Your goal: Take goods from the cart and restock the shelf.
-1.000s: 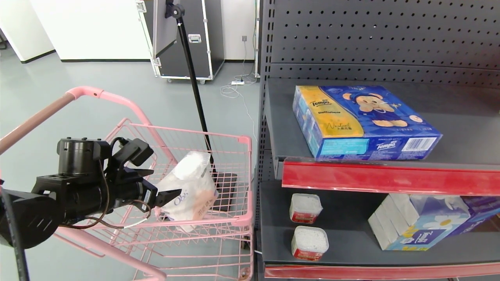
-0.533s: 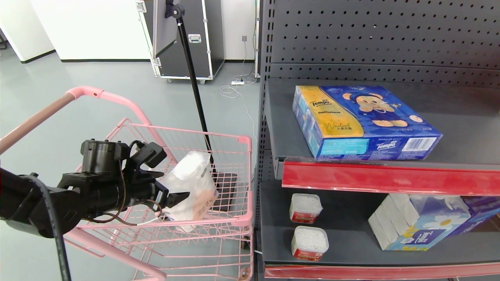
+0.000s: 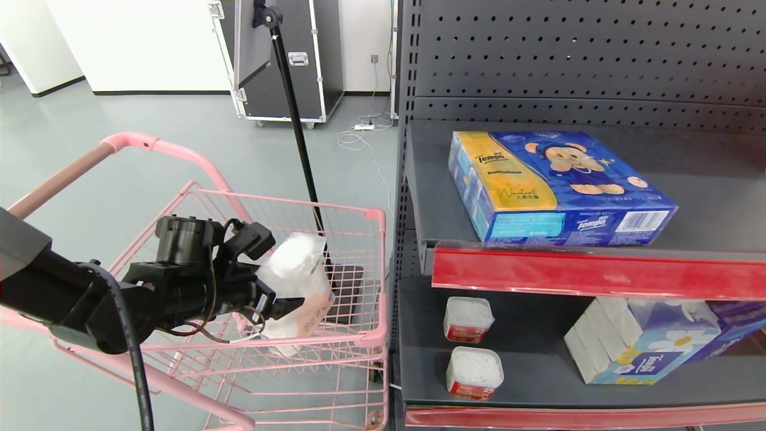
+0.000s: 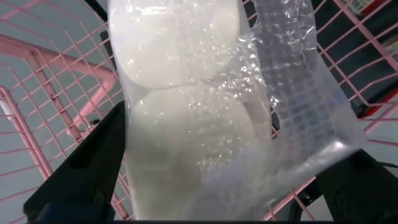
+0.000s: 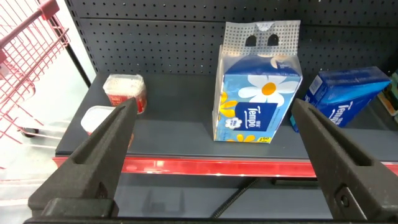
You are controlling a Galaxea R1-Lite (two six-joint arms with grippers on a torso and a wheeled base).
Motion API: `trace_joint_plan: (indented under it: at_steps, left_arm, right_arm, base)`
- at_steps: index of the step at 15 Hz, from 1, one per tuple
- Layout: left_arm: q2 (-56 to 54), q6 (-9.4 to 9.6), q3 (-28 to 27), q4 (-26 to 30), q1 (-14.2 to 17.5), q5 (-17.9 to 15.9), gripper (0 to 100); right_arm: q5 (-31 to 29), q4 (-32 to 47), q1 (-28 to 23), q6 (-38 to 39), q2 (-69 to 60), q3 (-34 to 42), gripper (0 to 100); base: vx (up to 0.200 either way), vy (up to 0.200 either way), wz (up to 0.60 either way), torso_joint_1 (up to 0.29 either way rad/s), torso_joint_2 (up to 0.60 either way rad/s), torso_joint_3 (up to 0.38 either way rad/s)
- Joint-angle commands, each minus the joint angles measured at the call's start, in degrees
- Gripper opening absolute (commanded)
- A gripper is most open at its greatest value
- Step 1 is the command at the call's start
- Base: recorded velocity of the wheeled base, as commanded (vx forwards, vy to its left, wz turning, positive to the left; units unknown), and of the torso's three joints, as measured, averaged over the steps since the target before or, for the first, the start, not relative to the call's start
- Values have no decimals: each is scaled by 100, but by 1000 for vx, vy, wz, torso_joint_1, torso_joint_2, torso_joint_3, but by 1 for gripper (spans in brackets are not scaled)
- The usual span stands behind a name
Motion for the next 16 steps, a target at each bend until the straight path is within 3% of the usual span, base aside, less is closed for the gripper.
trace_joint_plan:
  at_steps: [1, 9, 10, 16]
  left_arm:
    - [93, 37, -12, 14, -26, 5, 100]
    - [436, 63, -320, 14, -114, 190, 100]
    - [462, 63, -311, 14, -123, 199, 0]
    - [515, 63, -205, 58, -140, 208, 0]
  right_arm:
    - [-4, -1, -9, -1, 9, 0, 100]
    - [-4, -1, 0, -1, 0, 0, 100]
    - [5, -1, 0, -1, 0, 0, 100]
    - [5, -1, -9, -1, 9, 0, 100]
  base:
    - [0, 0, 0, 0, 0, 0]
    - [0, 0, 0, 0, 0, 0]
    - [0, 0, 0, 0, 0, 0]
    - [0, 0, 0, 0, 0, 0]
